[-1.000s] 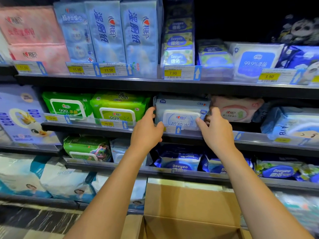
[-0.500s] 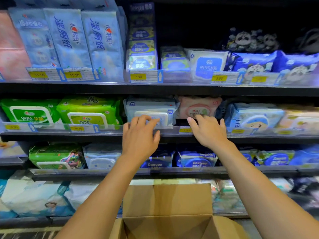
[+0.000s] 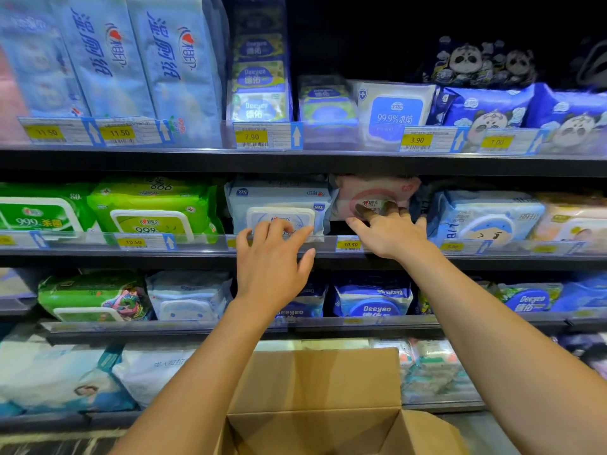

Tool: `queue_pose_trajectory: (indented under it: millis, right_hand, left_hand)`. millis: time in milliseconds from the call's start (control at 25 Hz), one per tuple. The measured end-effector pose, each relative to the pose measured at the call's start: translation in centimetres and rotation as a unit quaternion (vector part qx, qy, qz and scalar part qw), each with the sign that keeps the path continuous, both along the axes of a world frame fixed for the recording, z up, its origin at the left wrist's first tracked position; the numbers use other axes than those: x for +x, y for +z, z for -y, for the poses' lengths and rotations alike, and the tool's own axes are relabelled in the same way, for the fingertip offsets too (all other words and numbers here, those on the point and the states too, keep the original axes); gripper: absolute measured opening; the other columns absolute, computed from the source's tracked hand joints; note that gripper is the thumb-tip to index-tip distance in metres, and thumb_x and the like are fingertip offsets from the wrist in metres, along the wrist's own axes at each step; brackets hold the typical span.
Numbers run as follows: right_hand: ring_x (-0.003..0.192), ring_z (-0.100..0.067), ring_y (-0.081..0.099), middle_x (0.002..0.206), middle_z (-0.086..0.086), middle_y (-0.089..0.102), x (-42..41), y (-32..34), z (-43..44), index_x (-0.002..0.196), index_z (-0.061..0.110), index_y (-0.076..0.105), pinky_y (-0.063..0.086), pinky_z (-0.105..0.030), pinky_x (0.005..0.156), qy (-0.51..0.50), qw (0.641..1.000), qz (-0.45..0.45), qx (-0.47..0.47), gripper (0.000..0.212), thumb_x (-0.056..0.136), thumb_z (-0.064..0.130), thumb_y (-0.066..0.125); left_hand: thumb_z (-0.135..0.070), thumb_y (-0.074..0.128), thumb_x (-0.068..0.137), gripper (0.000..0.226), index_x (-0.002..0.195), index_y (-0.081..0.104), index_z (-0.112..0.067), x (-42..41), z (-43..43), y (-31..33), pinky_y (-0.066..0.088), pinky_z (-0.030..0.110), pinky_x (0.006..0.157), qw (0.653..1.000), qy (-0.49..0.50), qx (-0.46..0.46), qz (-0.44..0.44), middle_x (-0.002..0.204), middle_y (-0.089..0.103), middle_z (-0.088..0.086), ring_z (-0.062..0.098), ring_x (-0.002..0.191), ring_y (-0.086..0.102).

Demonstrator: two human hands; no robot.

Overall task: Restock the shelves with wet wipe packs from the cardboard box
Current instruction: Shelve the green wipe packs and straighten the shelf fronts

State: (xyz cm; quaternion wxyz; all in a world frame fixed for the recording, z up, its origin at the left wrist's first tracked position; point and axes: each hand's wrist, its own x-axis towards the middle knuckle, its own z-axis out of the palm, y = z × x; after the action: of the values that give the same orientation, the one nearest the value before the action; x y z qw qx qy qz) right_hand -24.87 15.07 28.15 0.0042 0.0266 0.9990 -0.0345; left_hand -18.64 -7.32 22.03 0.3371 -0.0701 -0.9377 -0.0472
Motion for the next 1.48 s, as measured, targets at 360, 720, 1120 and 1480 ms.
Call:
queue_pose_trajectory:
  millis: [360, 720, 1120, 1480]
  right_hand:
    - [0.143, -0.036, 0.035, 0.148, -0.010, 0.050, 2.4, -0.9, -2.6, 0.140, 0.030, 0.058, 0.017, -0.063, 0.119, 0.034, 0.992, -0.112, -0.055, 0.072, 0.098, 0.074, 0.020]
    - [0.119, -0.028, 0.056, 0.130, 0.000, 0.059, 7.2, -1.6, -15.2, 0.129, 0.028, 0.060, 0.048, -0.050, 0.098, -0.039, 0.911, -0.357, -0.203, 0.036, 0.094, 0.036, 0.063]
    - [0.131, -0.033, 0.052, 0.140, -0.013, 0.059, 5.8, -3.8, -21.7, 0.160, 0.015, 0.020, 0.038, -0.053, 0.108, -0.135, 0.927, -0.264, -0.232, 0.080, 0.098, 0.052, 0.054]
    - [0.134, -0.020, 0.048, 0.141, 0.005, 0.056, 3.5, -4.9, -22.1, 0.153, 0.023, 0.033, 0.030, -0.050, 0.106, -0.090, 0.941, -0.264, -0.192, 0.075, 0.094, 0.067, 0.050]
  left_hand:
    - [-0.055, 0.053, 0.095, 0.051, 0.142, 0.053, -0.035, 1.6, -1.1, 0.3, 0.034, 0.056, 0.112, 0.999, -0.008, -0.004, 0.032, 0.138, 0.057, -0.002, 0.024, 0.132, 0.050]
    - [-0.051, 0.051, 0.097, 0.062, 0.155, 0.035, -0.036, 2.7, -12.4, 1.4, 0.027, 0.053, 0.122, 0.989, -0.133, -0.001, 0.059, 0.152, 0.048, -0.004, 0.019, 0.145, 0.039]
    - [-0.054, 0.053, 0.100, 0.064, 0.145, 0.038, -0.011, -3.0, -25.3, 5.4, 0.045, 0.050, 0.102, 0.977, -0.096, 0.072, 0.174, 0.107, 0.073, 0.007, 0.032, 0.103, 0.068]
    - [-0.061, 0.068, 0.089, 0.043, 0.085, 0.056, -0.020, -7.3, -26.5, 4.8, 0.050, 0.036, 0.066, 0.979, -0.037, 0.132, 0.153, 0.082, 0.069, 0.001, 0.028, 0.079, 0.067]
